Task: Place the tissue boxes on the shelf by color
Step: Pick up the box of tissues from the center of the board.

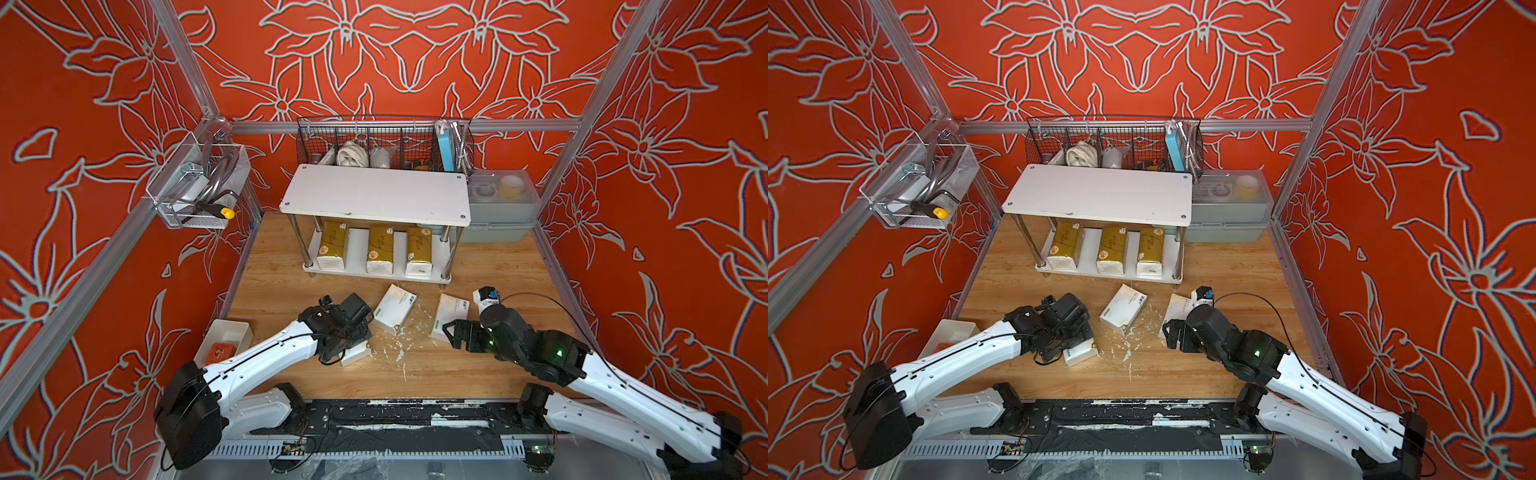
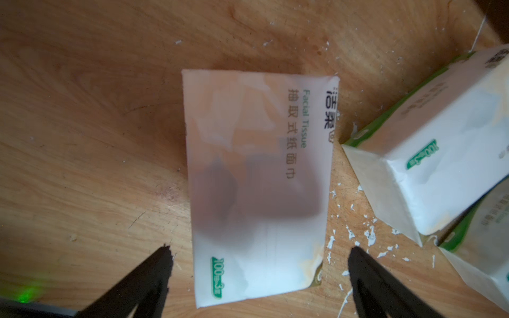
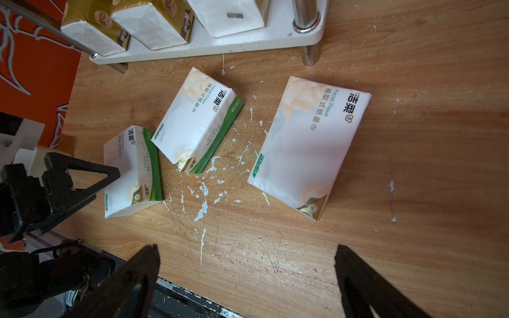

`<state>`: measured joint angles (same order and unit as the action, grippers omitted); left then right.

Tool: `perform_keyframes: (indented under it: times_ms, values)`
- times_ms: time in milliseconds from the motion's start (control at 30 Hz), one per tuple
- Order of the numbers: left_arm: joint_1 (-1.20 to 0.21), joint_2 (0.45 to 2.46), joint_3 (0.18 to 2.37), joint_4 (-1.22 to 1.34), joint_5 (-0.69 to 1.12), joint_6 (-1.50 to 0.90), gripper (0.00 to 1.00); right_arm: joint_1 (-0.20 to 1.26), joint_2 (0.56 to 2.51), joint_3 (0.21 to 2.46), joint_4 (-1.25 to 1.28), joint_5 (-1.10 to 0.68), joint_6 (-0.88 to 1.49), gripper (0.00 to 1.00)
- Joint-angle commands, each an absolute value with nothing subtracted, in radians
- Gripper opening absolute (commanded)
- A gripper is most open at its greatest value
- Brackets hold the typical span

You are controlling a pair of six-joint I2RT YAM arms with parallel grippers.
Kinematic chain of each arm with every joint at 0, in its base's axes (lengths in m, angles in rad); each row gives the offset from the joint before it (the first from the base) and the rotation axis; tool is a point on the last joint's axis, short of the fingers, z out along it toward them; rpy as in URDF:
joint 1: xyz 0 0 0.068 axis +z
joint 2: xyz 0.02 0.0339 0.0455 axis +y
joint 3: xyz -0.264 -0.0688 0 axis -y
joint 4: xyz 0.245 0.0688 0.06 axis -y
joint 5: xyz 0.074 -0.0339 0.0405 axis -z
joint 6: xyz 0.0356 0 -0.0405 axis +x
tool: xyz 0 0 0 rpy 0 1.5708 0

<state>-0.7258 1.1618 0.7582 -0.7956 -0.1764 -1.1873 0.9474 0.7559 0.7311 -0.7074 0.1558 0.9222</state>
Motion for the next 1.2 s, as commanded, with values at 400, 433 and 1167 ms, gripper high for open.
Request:
perform_keyframes:
  times_ms: [400,433,1167]
  values:
    - [-0.758,1.277,0.692,-0.684,-0.144,-1.183,0.99,0.939,0.738,0.732,-0.723,0.166,0.913,0.99]
    - [-0.758,1.291,0.693,-0.675,-0.138,-1.172,0.99,0.939,0.738,0.732,-0.724,0.166,0.913,0.99]
    - [-0.758,1.353,0.685,-0.677,-0.133,-1.055,0.92,0.934,0.716,0.744,-0.746,0.175,0.908,0.99]
